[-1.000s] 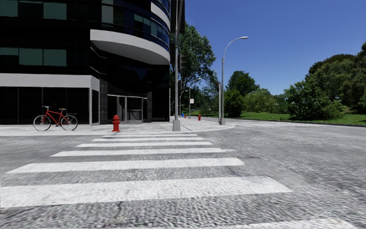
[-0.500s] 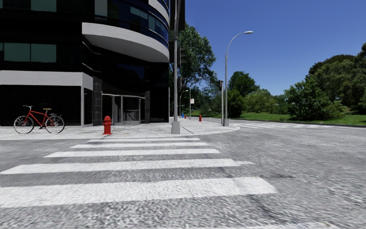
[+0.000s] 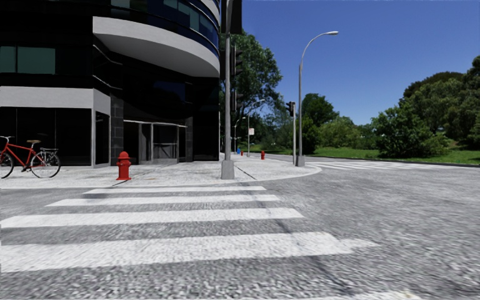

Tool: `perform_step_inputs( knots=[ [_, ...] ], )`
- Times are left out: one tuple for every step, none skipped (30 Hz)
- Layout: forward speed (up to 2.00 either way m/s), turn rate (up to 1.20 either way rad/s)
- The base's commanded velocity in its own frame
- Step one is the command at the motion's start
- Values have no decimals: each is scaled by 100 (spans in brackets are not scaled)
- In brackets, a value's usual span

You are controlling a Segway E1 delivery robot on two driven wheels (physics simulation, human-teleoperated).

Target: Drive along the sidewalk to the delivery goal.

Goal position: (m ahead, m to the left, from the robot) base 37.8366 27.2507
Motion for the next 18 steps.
perform_step_inputs(
  knots=[
    [200,16],
    [200,16],
    [200,25],
    [200,31],
    [200,36],
    [200,36],
    [200,37],
    [200,37],
    [200,37],
    [200,37],
    [200,37],
    [200,37],
    [200,37],
    [200,37],
    [200,37],
    [200,37],
    [200,37],
    [200,37]
  ],
)
